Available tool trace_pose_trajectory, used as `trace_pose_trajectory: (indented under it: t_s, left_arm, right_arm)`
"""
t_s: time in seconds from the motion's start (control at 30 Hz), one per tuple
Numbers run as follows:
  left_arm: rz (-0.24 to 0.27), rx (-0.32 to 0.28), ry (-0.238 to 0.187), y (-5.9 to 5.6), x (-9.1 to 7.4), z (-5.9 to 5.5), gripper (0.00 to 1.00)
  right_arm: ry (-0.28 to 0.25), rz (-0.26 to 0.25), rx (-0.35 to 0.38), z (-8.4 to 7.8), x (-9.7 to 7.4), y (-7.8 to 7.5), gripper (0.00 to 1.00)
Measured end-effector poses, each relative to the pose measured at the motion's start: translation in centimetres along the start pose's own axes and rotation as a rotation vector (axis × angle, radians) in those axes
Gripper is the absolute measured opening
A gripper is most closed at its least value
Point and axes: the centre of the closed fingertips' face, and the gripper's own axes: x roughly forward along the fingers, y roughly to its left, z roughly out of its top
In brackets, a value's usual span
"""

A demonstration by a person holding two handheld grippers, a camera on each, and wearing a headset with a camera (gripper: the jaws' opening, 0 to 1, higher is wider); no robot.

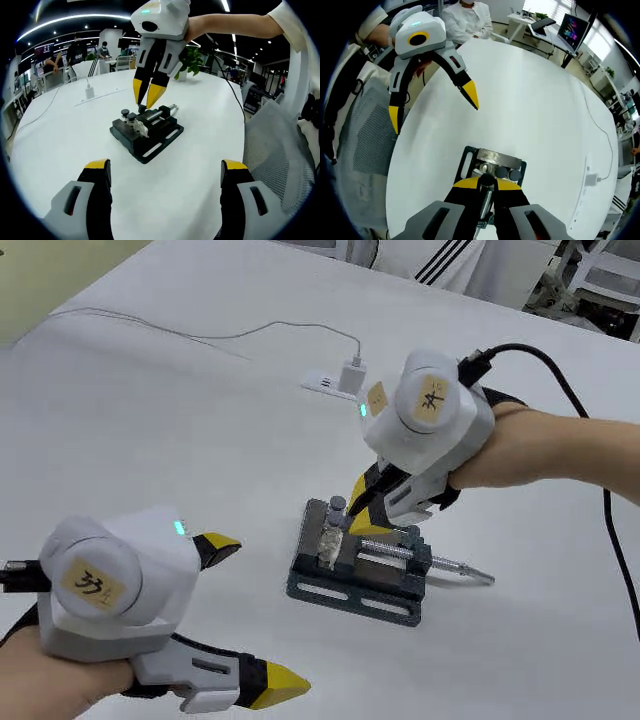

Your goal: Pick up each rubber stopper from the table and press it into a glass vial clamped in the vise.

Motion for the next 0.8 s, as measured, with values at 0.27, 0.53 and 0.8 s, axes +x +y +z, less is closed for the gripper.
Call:
trace_pose_trajectory:
  t_s: [0.27,0.53,0.8]
  left_arm:
    - [0.005,0.001,-0.005,-0.4,0.3,0.1,0.89]
    - [0.009,-0.001,-0.009,-0.4,0.2,0.2,0.88]
    - [0.006,-0.01,-0.002,-0.3,0.0,-0.1,0.88]
  right_arm:
    - [0.058,0.038,-0.041,0.4,0.4,0.3,0.05]
    - [0.106,0.072,-0.066,0.5,0.9,0.5,0.05]
    - [0.132,0.089,-0.085,0.5,1.2,0.6,0.05]
